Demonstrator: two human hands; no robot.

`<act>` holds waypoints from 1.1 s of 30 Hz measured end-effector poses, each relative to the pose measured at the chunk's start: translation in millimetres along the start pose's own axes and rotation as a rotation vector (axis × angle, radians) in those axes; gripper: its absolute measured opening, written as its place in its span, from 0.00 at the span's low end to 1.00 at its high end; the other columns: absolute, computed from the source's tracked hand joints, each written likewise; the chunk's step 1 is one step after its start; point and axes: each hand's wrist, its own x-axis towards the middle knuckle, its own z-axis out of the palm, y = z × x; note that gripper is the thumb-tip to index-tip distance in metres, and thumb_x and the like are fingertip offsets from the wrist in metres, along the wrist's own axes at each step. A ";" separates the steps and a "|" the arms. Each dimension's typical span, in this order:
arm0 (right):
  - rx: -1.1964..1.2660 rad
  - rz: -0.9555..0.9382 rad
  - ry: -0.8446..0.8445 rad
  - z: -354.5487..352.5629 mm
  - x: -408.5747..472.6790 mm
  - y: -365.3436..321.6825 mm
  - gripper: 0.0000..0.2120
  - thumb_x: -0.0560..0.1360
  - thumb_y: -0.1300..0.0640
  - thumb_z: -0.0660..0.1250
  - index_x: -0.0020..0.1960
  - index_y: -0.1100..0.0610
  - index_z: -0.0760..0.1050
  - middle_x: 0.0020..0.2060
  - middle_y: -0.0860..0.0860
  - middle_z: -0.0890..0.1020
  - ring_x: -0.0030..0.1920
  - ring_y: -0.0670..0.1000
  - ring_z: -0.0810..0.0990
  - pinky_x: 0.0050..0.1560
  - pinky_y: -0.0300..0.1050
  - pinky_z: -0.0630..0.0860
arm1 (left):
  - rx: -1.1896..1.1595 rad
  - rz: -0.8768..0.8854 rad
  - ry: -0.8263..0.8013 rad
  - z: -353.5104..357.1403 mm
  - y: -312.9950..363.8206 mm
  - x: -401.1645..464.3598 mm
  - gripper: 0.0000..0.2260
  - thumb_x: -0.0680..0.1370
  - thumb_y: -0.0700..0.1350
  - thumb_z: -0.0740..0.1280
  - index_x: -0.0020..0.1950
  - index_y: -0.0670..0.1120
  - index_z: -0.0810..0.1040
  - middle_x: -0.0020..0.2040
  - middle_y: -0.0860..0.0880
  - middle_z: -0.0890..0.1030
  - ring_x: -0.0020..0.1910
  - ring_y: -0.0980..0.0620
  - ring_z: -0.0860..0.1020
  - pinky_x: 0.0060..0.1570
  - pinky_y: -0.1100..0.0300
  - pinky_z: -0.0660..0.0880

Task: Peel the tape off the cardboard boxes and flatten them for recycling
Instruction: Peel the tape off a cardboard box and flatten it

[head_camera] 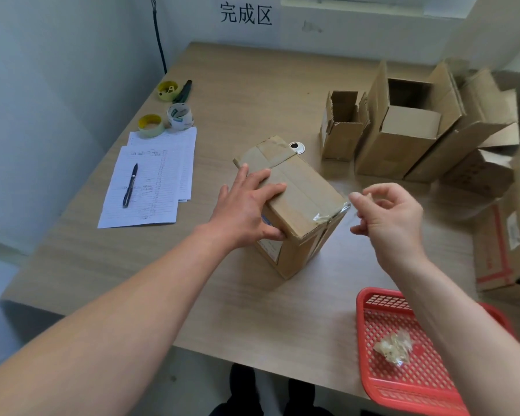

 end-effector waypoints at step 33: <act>0.579 0.386 0.128 35.3 -45.9 29.3 0.07 0.77 0.69 0.64 0.41 0.62 0.75 0.28 0.52 0.80 0.37 0.54 0.83 0.39 0.45 0.79 | -0.005 -0.003 -0.001 2.8 0.4 1.3 0.45 0.63 0.63 0.79 0.77 0.61 0.63 0.81 0.54 0.53 0.80 0.47 0.40 0.74 0.34 0.52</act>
